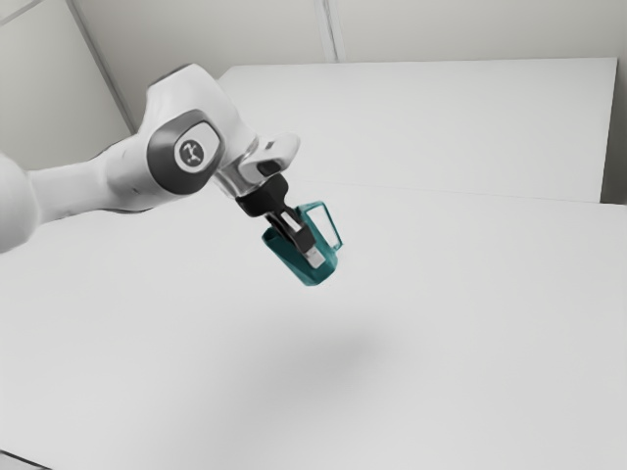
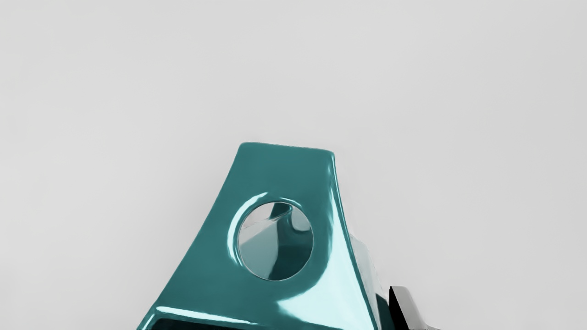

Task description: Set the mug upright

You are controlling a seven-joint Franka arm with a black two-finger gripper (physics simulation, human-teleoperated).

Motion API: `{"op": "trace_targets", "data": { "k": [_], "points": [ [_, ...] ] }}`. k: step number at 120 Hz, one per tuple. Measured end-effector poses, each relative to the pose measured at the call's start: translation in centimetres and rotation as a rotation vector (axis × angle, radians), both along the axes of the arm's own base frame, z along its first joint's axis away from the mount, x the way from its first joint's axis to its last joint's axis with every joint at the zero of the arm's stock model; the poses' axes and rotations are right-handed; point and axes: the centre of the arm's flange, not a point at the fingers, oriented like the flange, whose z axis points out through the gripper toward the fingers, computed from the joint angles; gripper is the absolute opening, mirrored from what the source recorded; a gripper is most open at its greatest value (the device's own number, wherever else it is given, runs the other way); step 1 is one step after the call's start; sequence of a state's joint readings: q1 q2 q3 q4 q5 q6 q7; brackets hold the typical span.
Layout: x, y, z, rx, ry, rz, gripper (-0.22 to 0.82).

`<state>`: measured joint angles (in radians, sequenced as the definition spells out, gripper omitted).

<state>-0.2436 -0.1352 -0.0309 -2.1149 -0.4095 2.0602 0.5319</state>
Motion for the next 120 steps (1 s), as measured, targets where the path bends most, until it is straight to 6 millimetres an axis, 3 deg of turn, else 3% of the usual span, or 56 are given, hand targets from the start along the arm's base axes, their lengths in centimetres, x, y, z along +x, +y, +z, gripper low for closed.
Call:
{"op": "trace_targets", "data": {
  "k": [28,52,62,82,120],
  "points": [
    [0.3,4.5,-1.3,0.34,0.024,0.039,-0.18],
    [1.8,8.5,-4.3,0.449,0.082,0.152,-0.18],
    [1.3,9.9,-5.2,0.463,0.096,0.197,-0.18],
    [-0.3,11.2,-7.5,0.471,0.105,0.257,-0.18],
    [0.2,11.9,-11.2,0.458,0.062,0.321,-0.18]
  ]
}}
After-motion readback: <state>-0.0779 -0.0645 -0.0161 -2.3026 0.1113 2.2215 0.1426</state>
